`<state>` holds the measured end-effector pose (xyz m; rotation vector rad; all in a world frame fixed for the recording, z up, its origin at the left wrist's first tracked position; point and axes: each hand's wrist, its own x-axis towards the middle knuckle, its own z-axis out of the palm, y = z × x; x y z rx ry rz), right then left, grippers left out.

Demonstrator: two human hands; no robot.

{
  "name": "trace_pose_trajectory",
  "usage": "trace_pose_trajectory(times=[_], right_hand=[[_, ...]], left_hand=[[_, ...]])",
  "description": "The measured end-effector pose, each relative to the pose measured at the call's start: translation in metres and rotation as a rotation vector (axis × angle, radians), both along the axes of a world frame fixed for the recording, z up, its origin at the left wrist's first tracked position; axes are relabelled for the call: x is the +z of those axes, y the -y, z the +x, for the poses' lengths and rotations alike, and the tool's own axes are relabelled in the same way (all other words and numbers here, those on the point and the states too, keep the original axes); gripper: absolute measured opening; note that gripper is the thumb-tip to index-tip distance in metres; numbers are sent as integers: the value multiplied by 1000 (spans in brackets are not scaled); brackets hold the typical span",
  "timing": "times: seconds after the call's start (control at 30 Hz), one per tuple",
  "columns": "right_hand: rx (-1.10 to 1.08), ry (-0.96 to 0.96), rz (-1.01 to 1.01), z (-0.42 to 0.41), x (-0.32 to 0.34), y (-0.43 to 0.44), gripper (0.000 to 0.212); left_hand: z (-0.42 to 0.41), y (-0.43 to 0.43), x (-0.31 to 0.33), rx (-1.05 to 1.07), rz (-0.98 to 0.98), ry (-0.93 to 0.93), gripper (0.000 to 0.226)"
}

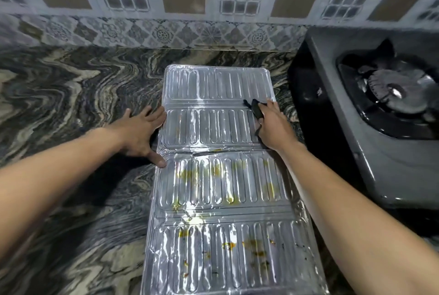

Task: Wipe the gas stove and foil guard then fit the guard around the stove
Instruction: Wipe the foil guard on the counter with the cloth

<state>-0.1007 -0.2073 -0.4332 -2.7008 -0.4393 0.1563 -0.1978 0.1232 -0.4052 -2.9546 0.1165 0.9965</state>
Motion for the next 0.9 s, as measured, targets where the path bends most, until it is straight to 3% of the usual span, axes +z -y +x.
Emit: trace_pose_trajectory(times=[0.2, 0.33, 0.4, 0.63, 0.9], right_hand=[[-72, -245, -183, -11, 46, -3, 33], [-116, -153, -69, -69, 20, -32, 52], [-39, -63, -24, -89, 5, -58, 65], [332, -98, -28, -85, 10, -155, 61], [450, -114, -145, -131, 26, -127, 65]], left_hand=[[1, -8, -8, -26, -62, 31, 156], [-3, -14, -12, -31, -106, 64, 156], [-3, -16, -14, -33, -102, 77, 157], [-5, -16, -11, -8, -123, 94, 155], [-4, -17, -8, 7, -151, 50, 155]])
